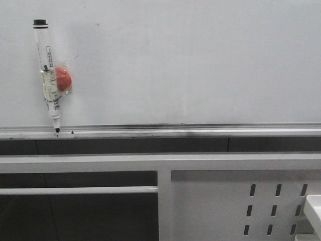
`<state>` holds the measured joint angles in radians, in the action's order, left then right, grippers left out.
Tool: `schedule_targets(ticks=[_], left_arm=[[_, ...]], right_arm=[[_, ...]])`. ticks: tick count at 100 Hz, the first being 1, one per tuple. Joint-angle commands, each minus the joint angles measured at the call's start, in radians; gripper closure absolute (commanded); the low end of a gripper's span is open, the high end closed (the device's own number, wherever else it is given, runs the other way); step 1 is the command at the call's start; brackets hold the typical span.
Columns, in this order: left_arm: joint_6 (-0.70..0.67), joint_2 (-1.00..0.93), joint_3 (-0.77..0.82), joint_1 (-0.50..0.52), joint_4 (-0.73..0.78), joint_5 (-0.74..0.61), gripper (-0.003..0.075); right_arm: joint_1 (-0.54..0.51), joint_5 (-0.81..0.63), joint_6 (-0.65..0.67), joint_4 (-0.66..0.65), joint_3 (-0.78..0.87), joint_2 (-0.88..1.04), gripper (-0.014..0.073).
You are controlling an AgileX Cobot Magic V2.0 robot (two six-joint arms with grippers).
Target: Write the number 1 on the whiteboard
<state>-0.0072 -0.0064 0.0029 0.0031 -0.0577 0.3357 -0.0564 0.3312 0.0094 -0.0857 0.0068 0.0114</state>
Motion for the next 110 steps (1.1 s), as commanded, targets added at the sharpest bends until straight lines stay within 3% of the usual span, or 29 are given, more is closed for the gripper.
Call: schedule_targets(ticks=[1,80,87,100,110], left_arm=[[0.0,-0.021,0.036,-0.008,-0.001,-0.054,0.074],[0.0,-0.021,0.036,-0.008,-0.001,-0.067,0.074],[0.0,-0.021,0.036,-0.008,-0.036,-0.123,0.074],[0.0,-0.021,0.036,-0.008,-0.193,-0.321,0.074],[0.0,-0.021,0.036,-0.008,-0.199,-0.419,0.074]], right_arm=[[-0.006,-0.017,-0.001,-0.008,0.015,0.019,0.0663],[-0.006,-0.027,-0.001,-0.047,0.015,0.019,0.0663],[-0.006,-0.108,-0.001,-0.056,0.015,0.019,0.0663],[-0.006,-0.389,-0.001,-0.044,0.015,0.019,0.0663],[-0.006,-0.521,-0.001,-0.044,0.015,0.019,0.0663]])
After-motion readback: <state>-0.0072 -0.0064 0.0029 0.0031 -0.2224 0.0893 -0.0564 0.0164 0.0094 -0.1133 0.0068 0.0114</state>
